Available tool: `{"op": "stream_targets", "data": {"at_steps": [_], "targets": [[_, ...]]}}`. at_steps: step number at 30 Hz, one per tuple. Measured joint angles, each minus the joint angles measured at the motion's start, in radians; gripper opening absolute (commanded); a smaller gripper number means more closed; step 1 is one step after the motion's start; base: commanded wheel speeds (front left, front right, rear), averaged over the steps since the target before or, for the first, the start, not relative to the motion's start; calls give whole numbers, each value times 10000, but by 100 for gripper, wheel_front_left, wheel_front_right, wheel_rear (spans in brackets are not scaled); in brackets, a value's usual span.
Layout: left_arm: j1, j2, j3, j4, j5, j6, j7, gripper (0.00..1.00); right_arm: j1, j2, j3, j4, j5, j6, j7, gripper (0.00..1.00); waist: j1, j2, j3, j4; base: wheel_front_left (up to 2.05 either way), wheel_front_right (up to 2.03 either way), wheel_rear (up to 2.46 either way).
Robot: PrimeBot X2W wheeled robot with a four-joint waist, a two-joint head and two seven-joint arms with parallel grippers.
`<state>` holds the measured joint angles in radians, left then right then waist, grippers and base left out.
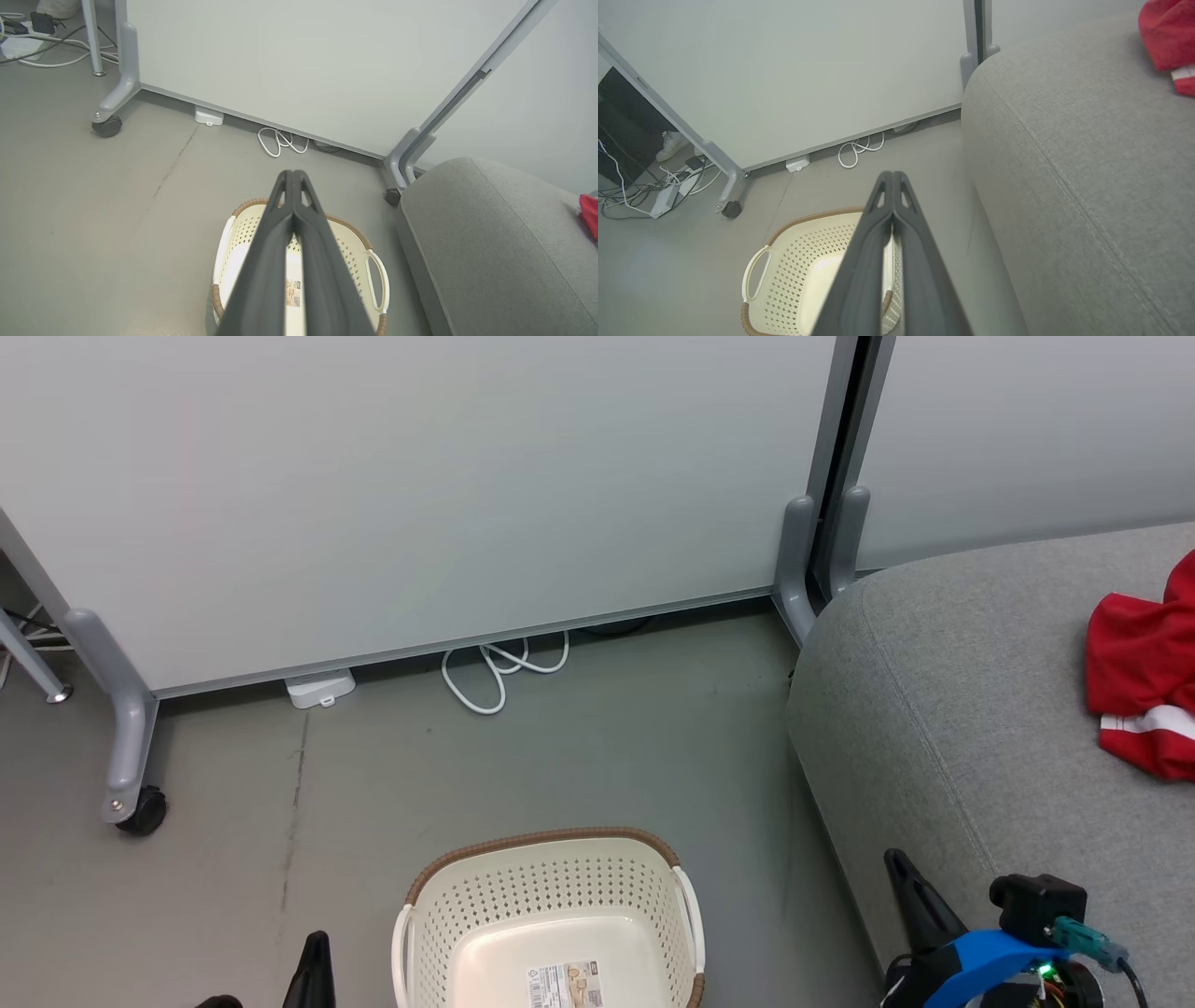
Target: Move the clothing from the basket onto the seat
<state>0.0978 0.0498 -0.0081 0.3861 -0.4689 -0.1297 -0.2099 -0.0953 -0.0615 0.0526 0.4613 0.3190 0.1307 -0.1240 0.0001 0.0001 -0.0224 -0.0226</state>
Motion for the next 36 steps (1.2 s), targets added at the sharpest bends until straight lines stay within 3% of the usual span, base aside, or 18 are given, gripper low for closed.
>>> {"op": "stream_targets", "data": {"at_steps": [36], "targets": [[-827, -4, 552, -602, -4928, 0, 1390, 0, -13, 48, -709, -928, 5557, -2, 1016, 0, 1, 0, 79, 70, 0, 0, 0]]}}
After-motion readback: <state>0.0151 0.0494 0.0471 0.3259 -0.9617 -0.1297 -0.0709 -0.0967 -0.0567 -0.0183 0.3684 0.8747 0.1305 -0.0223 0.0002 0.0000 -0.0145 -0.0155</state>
